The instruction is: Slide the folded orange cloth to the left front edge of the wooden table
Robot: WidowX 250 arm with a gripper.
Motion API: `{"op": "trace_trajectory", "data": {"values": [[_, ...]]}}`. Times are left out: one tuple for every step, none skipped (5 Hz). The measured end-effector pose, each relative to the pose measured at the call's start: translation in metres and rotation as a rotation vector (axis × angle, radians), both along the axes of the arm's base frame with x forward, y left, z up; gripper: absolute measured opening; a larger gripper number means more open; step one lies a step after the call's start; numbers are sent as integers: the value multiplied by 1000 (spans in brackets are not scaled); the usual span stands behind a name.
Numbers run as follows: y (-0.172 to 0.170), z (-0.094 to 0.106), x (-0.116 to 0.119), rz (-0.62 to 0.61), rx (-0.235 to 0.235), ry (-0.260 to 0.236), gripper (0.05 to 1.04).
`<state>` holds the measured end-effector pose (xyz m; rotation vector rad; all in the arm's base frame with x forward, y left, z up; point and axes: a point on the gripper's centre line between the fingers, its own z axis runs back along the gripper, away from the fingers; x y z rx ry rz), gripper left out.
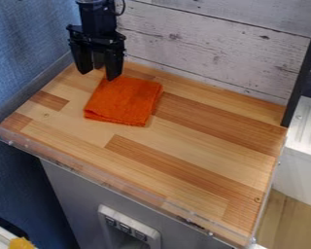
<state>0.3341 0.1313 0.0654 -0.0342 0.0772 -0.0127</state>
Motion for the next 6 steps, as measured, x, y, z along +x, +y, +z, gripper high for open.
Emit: {"op": "trace_trajectory", "data": {"values": [[-4, -6, -4, -53, -8, 12, 999], [-16, -13, -8, -159, -11, 7, 997], [-26, -3, -8, -278, 7, -52, 996], [-27, -6, -10, -385, 18, -85, 998], [-31, -6, -8, -481, 28, -112, 998], [-36, -6, -4, -556, 29, -128, 997]]}}
